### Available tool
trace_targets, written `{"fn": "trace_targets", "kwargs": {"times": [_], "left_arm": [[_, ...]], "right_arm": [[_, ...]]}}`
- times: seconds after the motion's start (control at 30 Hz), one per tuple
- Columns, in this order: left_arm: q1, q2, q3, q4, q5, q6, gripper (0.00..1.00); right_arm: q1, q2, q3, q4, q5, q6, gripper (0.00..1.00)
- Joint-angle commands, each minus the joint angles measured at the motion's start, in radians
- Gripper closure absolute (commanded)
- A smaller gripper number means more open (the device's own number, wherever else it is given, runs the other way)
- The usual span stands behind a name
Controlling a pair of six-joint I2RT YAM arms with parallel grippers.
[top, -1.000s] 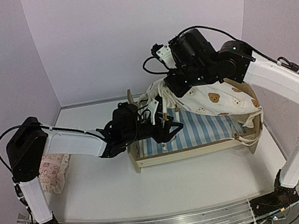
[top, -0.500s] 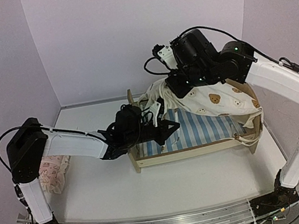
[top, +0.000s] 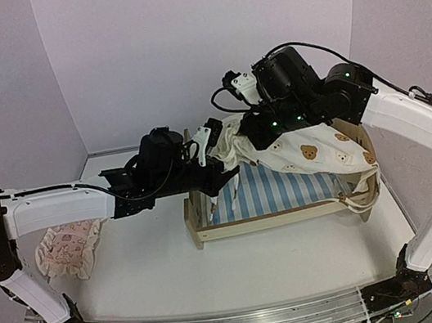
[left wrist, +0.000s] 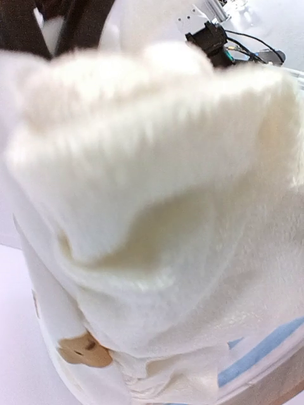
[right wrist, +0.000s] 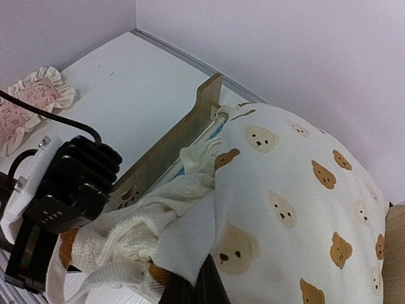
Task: Set up the pet bed
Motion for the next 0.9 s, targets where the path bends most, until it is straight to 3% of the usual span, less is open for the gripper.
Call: {"fn": "trace_targets", "kwargs": {"times": [0.0,0.43,0.87], "left_arm": [[-0.002,-0.033,-0.007,-0.061,-0.072,-0.023,1.00],[-0.002,0.022,-0.060,-0.015,-0.120,-0.097,1.00],[-0.002,-0.001,-0.113,-0.110,-0.187,-0.230,1.00]], "right_arm": [[0.007,0.010,0.015,0.064,-0.054,0.041,1.00],[0.007,0.049,0.005,0.071,-0.029,0.043,1.00],[0.007,0.093,-0.004,0.073,-0.028,0.050,1.00]]}}
